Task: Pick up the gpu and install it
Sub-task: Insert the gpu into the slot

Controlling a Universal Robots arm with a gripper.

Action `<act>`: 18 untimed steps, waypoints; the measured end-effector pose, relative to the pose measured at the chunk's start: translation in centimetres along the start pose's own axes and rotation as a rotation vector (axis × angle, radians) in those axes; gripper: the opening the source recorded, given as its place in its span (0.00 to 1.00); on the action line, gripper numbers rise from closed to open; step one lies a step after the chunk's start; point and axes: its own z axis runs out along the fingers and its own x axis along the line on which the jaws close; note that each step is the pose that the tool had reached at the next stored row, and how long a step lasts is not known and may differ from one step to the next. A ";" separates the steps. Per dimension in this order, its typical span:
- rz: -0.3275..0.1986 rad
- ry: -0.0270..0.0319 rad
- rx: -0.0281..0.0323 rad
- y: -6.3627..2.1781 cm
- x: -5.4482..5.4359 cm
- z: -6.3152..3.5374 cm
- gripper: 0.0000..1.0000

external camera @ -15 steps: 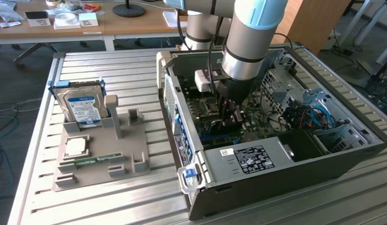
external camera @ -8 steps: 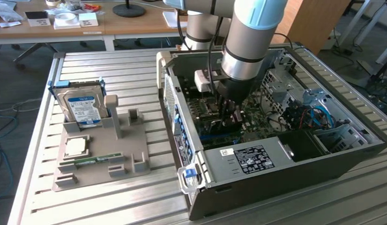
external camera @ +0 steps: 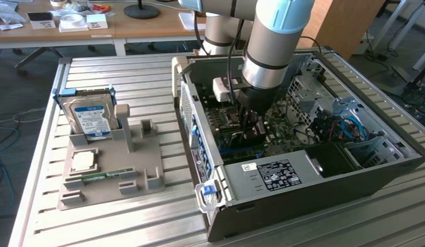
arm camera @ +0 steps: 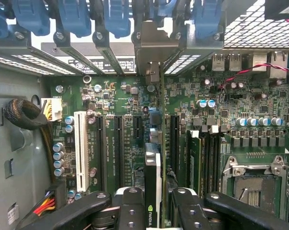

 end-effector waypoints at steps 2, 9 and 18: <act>0.000 -0.0001 -0.0001 0.00 0.0 0.00 0.27; 0.000 -0.0002 -0.0001 0.00 0.0 0.00 0.27; 0.001 -0.0017 -0.0007 0.04 0.0 0.05 0.27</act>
